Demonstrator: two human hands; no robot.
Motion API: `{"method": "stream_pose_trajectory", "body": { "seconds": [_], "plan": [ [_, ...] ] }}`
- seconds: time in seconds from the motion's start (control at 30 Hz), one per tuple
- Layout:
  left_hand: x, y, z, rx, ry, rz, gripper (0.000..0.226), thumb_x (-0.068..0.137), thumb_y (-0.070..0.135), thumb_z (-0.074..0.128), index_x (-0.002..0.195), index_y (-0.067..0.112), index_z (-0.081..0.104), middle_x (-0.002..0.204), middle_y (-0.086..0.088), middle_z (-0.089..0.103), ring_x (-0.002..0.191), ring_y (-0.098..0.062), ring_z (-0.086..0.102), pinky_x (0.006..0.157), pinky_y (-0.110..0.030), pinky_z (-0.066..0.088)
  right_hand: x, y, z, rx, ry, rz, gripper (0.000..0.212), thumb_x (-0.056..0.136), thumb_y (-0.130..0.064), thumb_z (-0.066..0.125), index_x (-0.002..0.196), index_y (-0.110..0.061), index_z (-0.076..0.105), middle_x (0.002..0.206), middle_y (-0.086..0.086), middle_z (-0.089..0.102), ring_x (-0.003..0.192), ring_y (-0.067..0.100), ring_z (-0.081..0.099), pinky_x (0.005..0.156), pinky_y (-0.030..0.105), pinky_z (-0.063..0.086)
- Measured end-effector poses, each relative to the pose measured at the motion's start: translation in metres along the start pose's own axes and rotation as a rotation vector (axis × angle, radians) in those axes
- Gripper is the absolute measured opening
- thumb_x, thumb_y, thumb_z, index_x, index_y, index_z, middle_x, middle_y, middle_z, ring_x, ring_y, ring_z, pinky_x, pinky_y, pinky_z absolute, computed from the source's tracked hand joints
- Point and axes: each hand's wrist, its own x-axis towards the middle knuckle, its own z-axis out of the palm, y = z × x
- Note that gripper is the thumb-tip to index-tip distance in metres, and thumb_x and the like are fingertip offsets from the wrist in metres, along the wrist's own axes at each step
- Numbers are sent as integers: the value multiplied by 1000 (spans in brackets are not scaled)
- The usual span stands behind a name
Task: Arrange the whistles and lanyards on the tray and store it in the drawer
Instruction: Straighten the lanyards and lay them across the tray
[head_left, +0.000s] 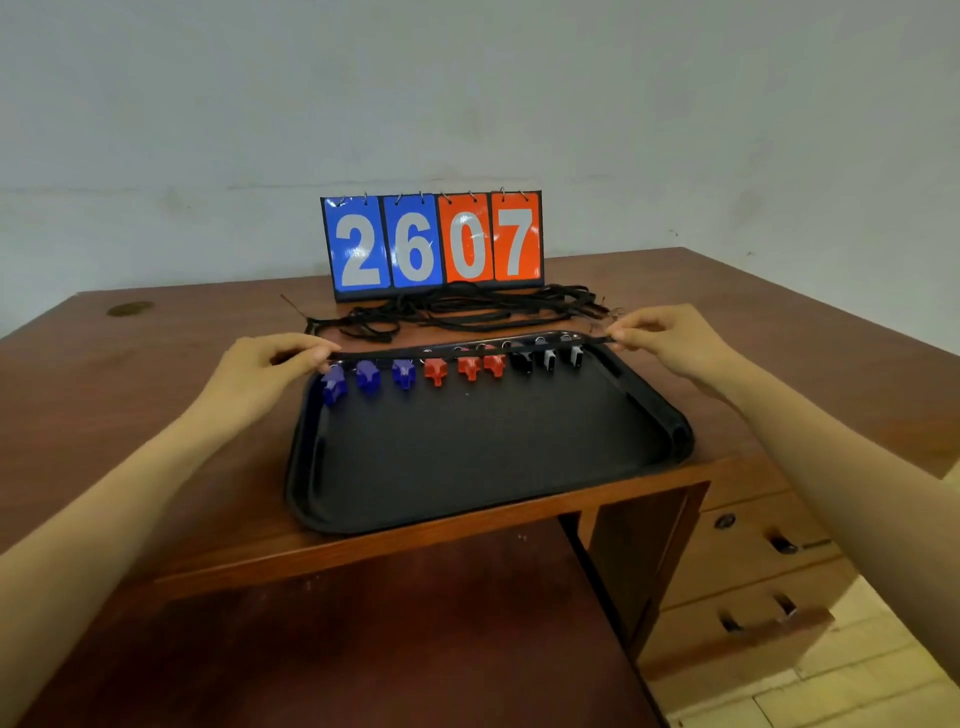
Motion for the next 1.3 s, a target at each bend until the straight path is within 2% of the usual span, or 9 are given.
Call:
{"method": "stream_pose_trajectory", "body": {
  "seconds": [0.13,0.23,0.47,0.57,0.63,0.7,0.83,1.03,1.3],
  "plan": [
    [-29,-6,0,-29,-32,-48,8,89,22,59,88,28,63,66,20,70,80,3,60,75,-5,37,-25,5,-3,-87,-46,10,14,89,-21,61,97,-13,69,86,1,72,81,0,61,89,23,34],
    [-43,-11,1,-58,15,-76,5,82,26,68,79,31,69,72,22,70,80,3,62,75,-15,41,-35,6,-6,-181,-62,-1,9,90,-23,61,92,-19,69,92,0,70,92,10,59,89,25,36],
    [-64,-9,1,-59,-22,-108,6,78,29,71,79,34,74,96,11,70,105,-14,60,96,-34,43,-54,8,-12,-245,-144,-8,9,90,-18,60,91,-17,68,96,0,65,95,16,58,87,28,41],
    [-67,-11,0,36,-44,-93,7,75,40,71,79,45,71,94,18,68,106,-13,57,107,-50,34,-55,9,-16,-290,-161,-8,9,91,-19,59,93,-17,67,99,3,65,98,19,58,93,33,43],
    [-66,-10,1,110,-33,-77,3,75,42,70,74,40,72,94,17,65,105,-14,54,109,-55,26,-56,9,-17,-364,-170,-24,8,91,-20,58,92,-18,66,99,3,65,100,21,59,91,31,43],
    [-67,-5,2,199,-14,-64,4,79,39,68,75,39,68,103,12,61,114,-16,48,110,-47,16,-56,10,-19,-423,-178,-48,10,91,-21,58,95,-18,67,105,4,65,108,23,57,93,31,41],
    [-70,5,4,383,-23,36,9,80,46,64,87,48,59,121,12,56,128,-17,36,102,-43,15,-59,9,-19,-507,-147,-127,23,92,-33,54,110,-25,65,124,2,56,129,27,33,108,52,30],
    [-72,8,8,418,-49,130,10,78,48,66,69,49,62,87,21,62,98,-4,45,77,-30,12,-61,5,-4,-708,-173,-209,15,90,-30,58,101,-30,68,112,-3,62,114,23,42,97,47,38],
    [-72,11,7,543,-39,146,6,76,53,65,78,47,63,85,24,55,104,-4,39,87,-36,17,-64,3,-7,-640,-166,-222,17,87,-33,62,101,-26,70,109,-5,65,108,16,54,97,47,42]
  ]
}}
